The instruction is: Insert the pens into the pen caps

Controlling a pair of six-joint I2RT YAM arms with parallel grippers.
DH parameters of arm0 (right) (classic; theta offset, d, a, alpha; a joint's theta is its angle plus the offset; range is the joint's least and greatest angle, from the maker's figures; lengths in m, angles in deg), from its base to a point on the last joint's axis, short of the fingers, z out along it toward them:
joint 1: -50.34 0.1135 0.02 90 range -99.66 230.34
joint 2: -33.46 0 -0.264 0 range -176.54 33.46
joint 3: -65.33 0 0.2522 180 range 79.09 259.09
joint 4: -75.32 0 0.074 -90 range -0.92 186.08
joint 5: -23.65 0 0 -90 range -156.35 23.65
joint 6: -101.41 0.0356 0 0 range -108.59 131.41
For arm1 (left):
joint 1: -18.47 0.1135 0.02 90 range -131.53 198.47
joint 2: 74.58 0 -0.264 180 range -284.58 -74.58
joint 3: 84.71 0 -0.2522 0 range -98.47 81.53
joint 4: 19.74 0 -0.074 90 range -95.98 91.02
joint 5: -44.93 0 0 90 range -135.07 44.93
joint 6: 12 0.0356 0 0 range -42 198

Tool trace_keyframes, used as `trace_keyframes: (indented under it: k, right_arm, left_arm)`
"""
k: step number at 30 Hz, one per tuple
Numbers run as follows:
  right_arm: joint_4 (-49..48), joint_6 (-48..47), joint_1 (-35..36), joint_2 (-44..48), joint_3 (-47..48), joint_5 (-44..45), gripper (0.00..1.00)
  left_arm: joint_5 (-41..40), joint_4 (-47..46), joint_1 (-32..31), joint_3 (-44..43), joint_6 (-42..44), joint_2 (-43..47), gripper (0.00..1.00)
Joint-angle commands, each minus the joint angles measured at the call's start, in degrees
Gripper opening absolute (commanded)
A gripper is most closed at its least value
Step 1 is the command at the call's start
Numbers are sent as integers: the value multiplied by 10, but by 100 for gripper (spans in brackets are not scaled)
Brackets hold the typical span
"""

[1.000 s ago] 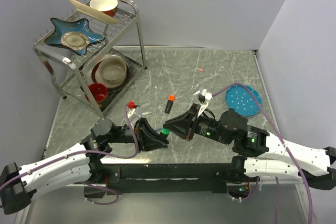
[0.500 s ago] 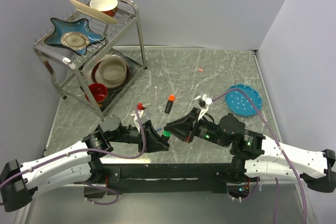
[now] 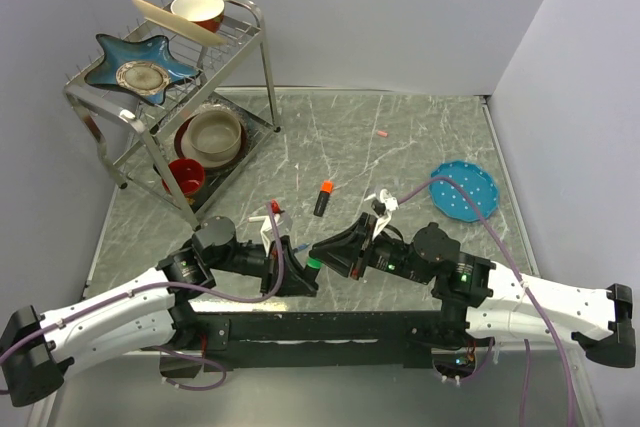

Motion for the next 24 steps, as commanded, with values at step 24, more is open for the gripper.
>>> trace_keyframes:
  k: [24]
  right_arm:
    - [75, 59, 64, -112, -96, -277, 0]
  left_arm:
    - [-41, -71, 115, -68, 16, 8, 1]
